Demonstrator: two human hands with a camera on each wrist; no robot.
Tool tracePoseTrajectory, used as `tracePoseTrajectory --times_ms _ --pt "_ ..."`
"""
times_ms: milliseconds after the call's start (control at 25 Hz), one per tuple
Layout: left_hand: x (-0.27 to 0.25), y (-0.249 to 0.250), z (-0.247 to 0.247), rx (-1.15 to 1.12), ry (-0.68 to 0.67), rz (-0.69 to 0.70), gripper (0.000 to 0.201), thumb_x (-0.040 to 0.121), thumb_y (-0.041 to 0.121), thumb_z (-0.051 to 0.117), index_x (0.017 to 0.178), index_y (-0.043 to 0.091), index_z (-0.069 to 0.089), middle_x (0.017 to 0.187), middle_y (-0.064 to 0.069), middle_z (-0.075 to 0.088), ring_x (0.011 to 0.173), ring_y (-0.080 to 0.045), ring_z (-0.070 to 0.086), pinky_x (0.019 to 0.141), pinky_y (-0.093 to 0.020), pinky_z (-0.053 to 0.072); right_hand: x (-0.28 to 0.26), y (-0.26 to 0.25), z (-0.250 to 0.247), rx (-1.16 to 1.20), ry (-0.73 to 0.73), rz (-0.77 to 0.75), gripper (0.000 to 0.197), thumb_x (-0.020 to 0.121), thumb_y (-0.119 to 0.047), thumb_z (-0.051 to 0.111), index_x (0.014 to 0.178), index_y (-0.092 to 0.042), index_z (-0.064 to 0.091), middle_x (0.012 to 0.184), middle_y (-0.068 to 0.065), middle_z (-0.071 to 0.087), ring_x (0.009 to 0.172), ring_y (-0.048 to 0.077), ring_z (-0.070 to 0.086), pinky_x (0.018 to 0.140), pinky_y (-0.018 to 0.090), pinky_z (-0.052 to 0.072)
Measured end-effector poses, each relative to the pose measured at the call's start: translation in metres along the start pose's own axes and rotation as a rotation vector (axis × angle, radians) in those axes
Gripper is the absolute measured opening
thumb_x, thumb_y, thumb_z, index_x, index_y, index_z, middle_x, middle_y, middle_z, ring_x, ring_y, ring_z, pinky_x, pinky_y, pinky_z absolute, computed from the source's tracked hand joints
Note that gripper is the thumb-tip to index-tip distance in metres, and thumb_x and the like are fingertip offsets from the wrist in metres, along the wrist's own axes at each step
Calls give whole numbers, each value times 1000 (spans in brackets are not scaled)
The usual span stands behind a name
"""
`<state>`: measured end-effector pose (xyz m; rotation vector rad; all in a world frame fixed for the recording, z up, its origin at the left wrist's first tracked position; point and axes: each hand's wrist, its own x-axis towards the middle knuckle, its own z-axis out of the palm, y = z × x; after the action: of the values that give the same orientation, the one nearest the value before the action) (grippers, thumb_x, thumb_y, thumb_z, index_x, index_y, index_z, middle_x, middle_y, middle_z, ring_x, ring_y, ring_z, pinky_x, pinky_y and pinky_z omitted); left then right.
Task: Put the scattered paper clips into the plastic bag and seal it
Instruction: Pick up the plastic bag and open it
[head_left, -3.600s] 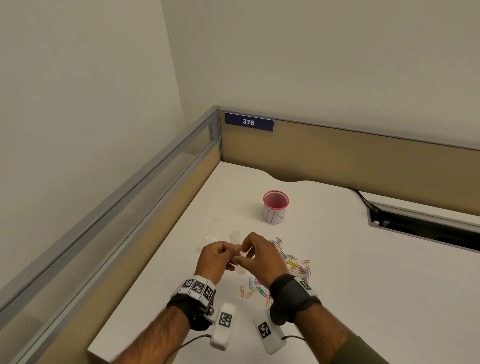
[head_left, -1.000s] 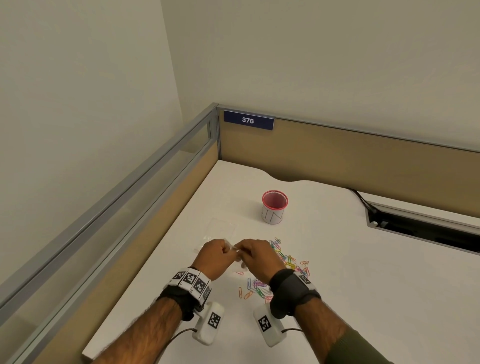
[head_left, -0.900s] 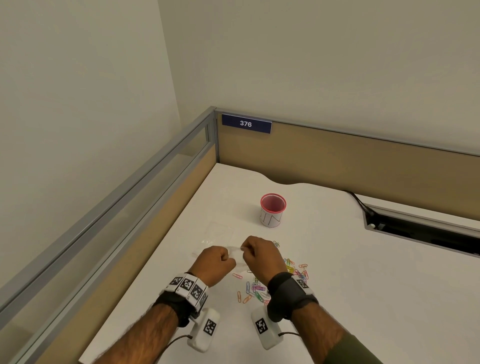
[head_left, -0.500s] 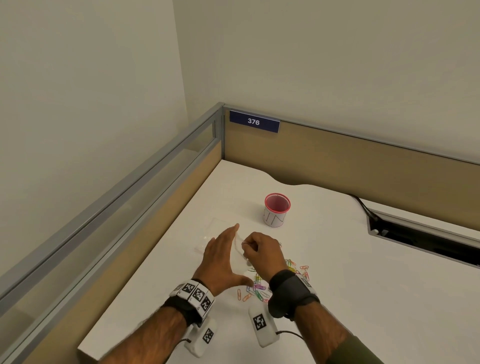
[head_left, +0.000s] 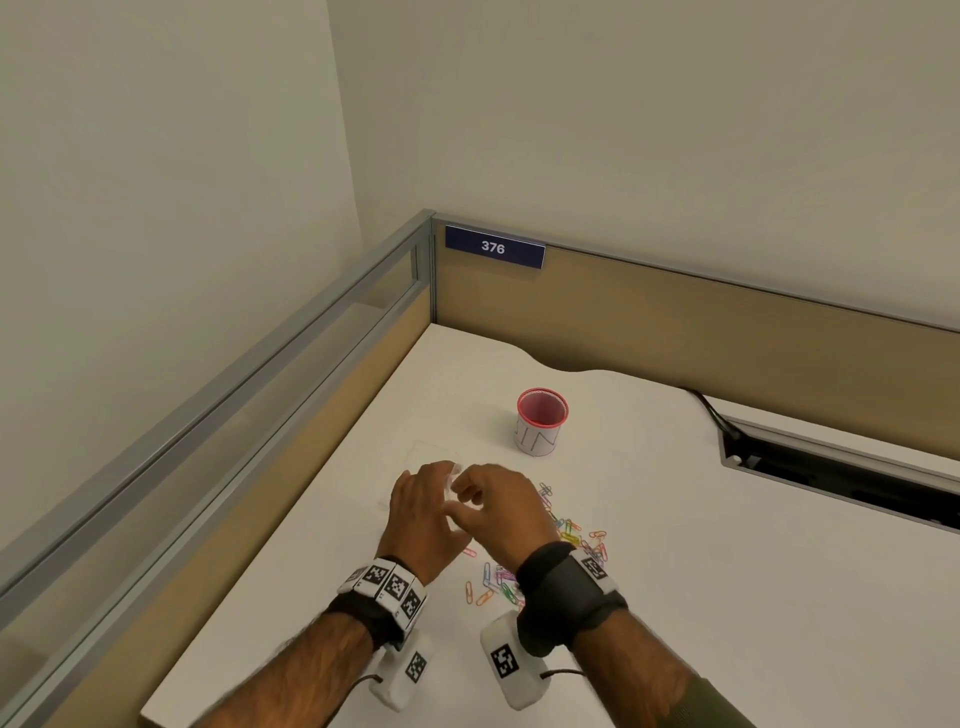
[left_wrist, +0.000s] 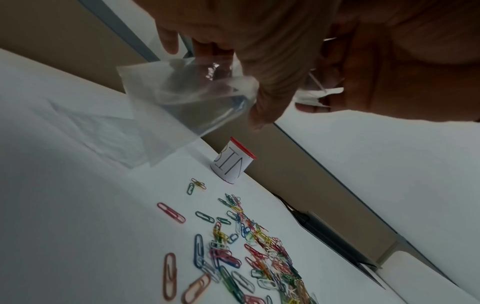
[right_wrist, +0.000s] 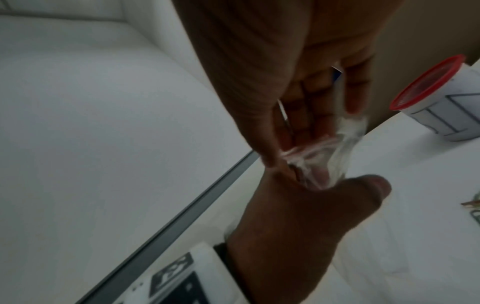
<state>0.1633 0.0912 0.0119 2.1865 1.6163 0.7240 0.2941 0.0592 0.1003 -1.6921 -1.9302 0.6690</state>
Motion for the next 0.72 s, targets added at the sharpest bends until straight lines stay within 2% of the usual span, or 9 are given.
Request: tracePoseTrajectory --times_ms 80,160,240,400,480,560,720 --pt "-1 2 1 25 -9 24 66 73 37 81 129 20 49 128 5 56 124 -13 56 120 -34 29 3 -2 7 -81 -73 43 25 92 -35 56 110 -20 66 105 -1 70 91 17 64 89 36 53" --pt "-1 5 0 1 -20 31 62 75 36 79 128 21 49 127 6 56 122 -11 55 120 -34 31 6 -2 8 -67 -72 67 23 95 -27 48 101 -16 67 99 5 70 87 22 64 86 39 54" --pt "-2 3 -1 -33 -32 5 60 76 32 80 126 21 49 125 5 57 119 -13 54 118 -34 32 7 -1 5 33 -61 65 22 95 -23 44 92 -14 63 92 5 69 82 22 63 82 41 55" --pt "0 -2 -6 -38 -60 -34 45 77 28 76 112 22 49 107 7 56 103 -17 54 103 -36 46 4 0 -1 309 -110 107 16 96 -25 45 93 -17 58 90 -1 73 79 15 70 79 36 58" --pt "2 2 -8 -29 -75 11 38 79 24 74 110 20 52 102 8 57 98 -14 56 102 -36 47 6 1 -3 266 -138 102 17 93 -33 52 98 -19 60 92 -2 72 80 15 69 77 32 57" --pt "2 3 -7 -73 -84 23 41 79 25 74 113 21 52 106 8 59 103 -13 57 103 -35 47 10 1 -6 157 -144 65 20 91 -34 56 93 -15 63 90 1 68 81 18 64 73 32 53" --pt "0 4 -4 -163 -104 -2 73 74 36 81 137 27 44 134 8 55 127 -12 52 112 -34 41 11 -3 -12 157 -246 35 27 97 -23 44 90 -7 65 91 7 65 84 24 62 77 36 51"
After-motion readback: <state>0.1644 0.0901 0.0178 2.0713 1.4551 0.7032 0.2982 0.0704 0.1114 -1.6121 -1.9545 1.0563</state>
